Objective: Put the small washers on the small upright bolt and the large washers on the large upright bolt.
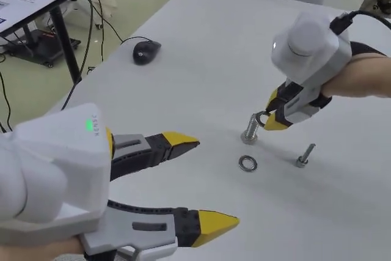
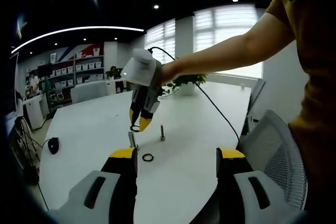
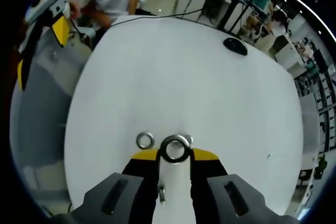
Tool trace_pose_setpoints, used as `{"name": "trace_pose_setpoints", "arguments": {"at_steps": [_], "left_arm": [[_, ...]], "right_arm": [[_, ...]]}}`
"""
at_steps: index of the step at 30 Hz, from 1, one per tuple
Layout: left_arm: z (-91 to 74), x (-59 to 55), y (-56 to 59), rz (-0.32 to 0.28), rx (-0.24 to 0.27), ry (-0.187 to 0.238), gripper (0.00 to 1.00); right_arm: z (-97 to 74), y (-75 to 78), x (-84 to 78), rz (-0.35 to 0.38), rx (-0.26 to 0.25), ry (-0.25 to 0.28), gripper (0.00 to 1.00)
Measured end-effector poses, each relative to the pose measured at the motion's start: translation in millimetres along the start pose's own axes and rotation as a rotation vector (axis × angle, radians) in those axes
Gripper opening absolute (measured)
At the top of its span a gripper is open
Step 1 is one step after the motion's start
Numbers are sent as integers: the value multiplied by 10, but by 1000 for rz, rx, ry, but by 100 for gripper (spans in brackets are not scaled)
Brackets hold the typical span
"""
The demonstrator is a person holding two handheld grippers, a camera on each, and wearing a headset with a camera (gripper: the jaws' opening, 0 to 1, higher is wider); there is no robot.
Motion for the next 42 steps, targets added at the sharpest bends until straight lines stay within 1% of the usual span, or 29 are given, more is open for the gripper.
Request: {"name": "trace_pose_setpoints", "arguments": {"at_steps": [3, 5, 6, 10, 11, 12, 14, 16, 21, 27, 33, 34, 36, 39, 42], "left_arm": [[6, -5, -31, -6, 4, 1, 60], [10, -8, -43, -9, 4, 2, 60], [13, -14, -51, -11, 6, 0, 60], [22, -26, -62, -16, 6, -1, 60], [27, -30, -63, -18, 5, -2, 60], [31, -32, -65, -18, 5, -2, 60], [40, -33, -71, -20, 4, -2, 60], [51, -27, -81, -21, 4, 0, 60], [74, -28, -91, -22, 0, -2, 60], [85, -41, -83, -25, -3, -6, 60], [89, -44, -70, -29, -5, -5, 60], [92, -41, -63, -29, -7, -4, 60], [97, -41, -51, -30, -11, -4, 60], [108, -49, -36, -31, -16, -9, 59], [107, -38, -30, -33, -15, -4, 59]], "right_arm": [[36, 94, 19, -4, 1, 1, 21], [68, 110, 31, -5, 3, -3, 21], [105, 132, 8, -5, 6, -10, 21], [184, 164, -22, -7, 12, -13, 22], [216, 194, -31, -5, 17, -17, 22], [229, 198, -41, -7, 18, -21, 22], [232, 160, -49, 4, 31, -20, 22], [258, 187, -74, -2, 25, -31, 22], [321, 240, -75, 3, 34, -26, 22], [410, 227, -97, -7, 39, -35, 22], [486, 187, -126, 9, 43, -35, 22], [526, 185, -138, 9, 38, -34, 22], [527, 194, -129, 24, 40, -27, 22], [569, 179, -146, 19, 47, -33, 22], [596, 162, -151, 9, 46, -38, 22]]}}
Point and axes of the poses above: the centre of the closed fingertips' face, and the gripper's own axes: z roughly forward along the fingers, y roughly to its right, x roughly out of its top, the point moved 2 cm from there along -z, roughly backward along the fingers, and after that the axes turned 3 degrees about -z, right-handed, at the moved point
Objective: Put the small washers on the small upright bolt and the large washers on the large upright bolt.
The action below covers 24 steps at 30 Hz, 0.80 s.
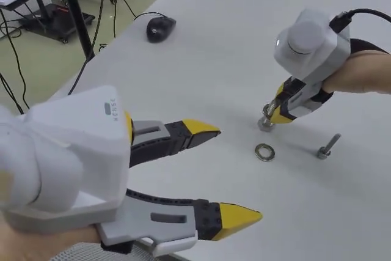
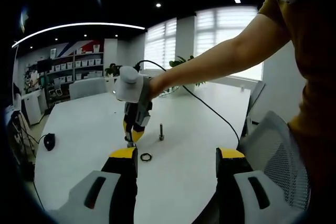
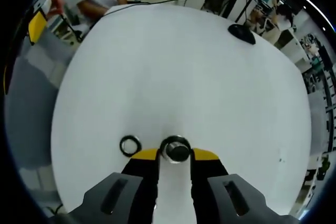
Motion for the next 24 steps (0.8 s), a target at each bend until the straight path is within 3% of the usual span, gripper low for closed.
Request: {"name": "trace_pose_setpoints", "arguments": {"at_steps": [8, 24], "left_arm": [[-9, -14, -5, -5, 3, 0, 59], [-2, -20, -9, -4, 4, 1, 59]], "right_arm": [[108, -20, -30, -11, 11, -21, 22], [113, -121, -113, -10, 30, -2, 24]]}}
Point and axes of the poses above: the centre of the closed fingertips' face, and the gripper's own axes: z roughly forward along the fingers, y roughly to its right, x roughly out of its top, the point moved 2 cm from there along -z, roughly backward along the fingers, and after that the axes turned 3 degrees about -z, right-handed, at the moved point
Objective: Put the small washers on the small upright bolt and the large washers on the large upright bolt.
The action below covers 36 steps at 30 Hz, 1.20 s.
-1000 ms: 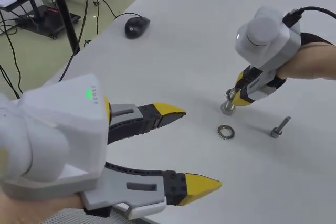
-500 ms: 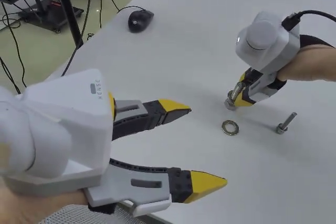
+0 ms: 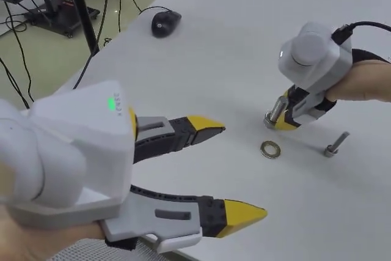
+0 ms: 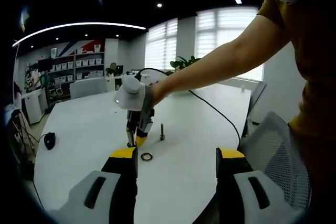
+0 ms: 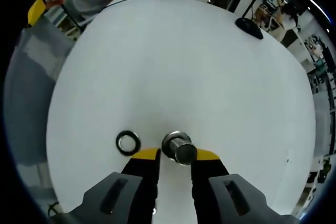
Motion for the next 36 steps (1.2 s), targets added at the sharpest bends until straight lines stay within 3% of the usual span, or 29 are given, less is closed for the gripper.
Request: {"name": "trace_pose_setpoints", "arguments": {"at_steps": [8, 17, 22, 27, 36], "left_arm": [[-20, 16, 39, 15, 3, -8, 59], [-75, 93, 139, 40, 6, 1, 60], [-116, 106, 159, 55, 13, -2, 60], [-158, 123, 157, 58, 27, 6, 60], [-235, 121, 133, 55, 52, 10, 60]], "right_arm": [[-180, -46, -86, 14, -26, 13, 23], [-255, -336, -129, 29, -23, 28, 23], [-225, -522, -85, 26, -6, 37, 22], [-151, -608, -24, 10, 8, 47, 22], [-1, -595, 60, 10, 24, 57, 23]]}}
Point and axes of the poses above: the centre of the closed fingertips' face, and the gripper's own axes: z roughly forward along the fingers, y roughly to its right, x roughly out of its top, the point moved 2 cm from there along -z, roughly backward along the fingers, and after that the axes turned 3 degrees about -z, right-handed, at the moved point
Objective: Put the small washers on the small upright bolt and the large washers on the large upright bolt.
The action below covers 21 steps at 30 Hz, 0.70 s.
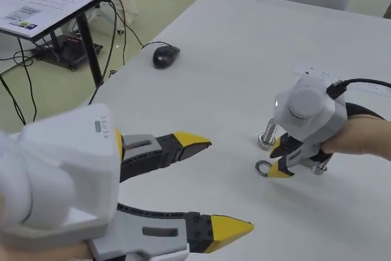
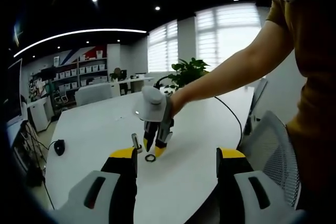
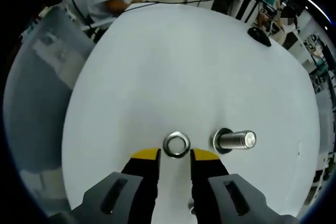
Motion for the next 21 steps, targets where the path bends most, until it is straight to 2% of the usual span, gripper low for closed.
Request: {"name": "trace_pose_setpoints", "arguments": {"at_steps": [5, 10, 14, 15, 21], "left_arm": [[-4, -2, -18, -1, 7, 0, 60], [15, -10, -24, -6, 9, 0, 60], [30, -11, -24, -10, 7, 2, 60], [34, -13, -28, -12, 9, 2, 60], [52, -17, -43, -14, 12, 2, 60]], "right_arm": [[81, 13, -18, 9, 17, -3, 29], [129, 40, -41, 16, 29, -13, 30], [125, 53, -49, 43, 56, -14, 30], [129, 39, -54, 55, 76, -14, 30], [125, 46, -48, 41, 73, -21, 29]]}}
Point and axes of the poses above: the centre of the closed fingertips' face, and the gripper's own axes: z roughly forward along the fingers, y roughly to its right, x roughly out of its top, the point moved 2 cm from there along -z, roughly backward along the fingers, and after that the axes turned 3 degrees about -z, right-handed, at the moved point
